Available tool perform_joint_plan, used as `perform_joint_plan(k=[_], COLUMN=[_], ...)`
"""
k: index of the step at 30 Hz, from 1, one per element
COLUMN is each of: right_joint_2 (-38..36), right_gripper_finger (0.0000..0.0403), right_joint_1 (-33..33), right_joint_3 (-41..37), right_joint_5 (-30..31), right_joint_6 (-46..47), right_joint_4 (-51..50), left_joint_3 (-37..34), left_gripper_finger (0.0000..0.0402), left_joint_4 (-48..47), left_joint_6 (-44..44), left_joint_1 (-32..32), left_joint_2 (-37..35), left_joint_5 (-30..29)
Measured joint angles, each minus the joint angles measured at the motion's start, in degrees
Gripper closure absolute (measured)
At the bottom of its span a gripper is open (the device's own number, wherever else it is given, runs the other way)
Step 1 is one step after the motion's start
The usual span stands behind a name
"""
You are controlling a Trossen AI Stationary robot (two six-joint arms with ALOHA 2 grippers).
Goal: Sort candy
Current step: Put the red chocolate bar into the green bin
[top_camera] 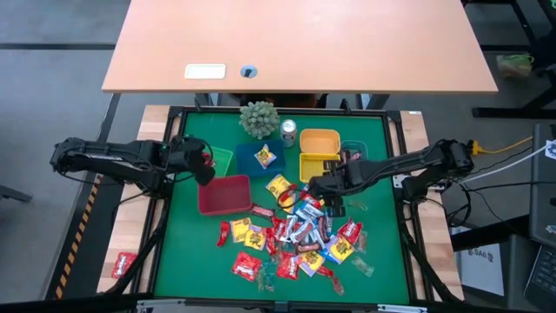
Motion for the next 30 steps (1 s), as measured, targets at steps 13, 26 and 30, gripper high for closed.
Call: perform_joint_plan(k=[13,26,30], right_joint_2=[0.00,0.00,0.00], right_gripper_finger=[0.0196,0.0196,0.0196], right_joint_1=[0.00,0.04,0.07], right_joint_3=[-8.58,-16.94,-17.45], right_joint_5=[-2.05,-2.99,1.29], right_joint_6=[2.68,2.62,2.53], right_joint_4=[5.30,17.87,19.60], left_joint_3=[0.02,0.00,0.00], left_gripper_finger=[0.0275,0.0274,0.0274], left_joint_4=[0.68,1.52,1.65], left_joint_6=[0.07,0.13,0.14], left_joint_1=[1.69,1.64,1.64], left_joint_2=[4.38,8.35,9.01], left_joint_5=[0.12,0.19,0.21])
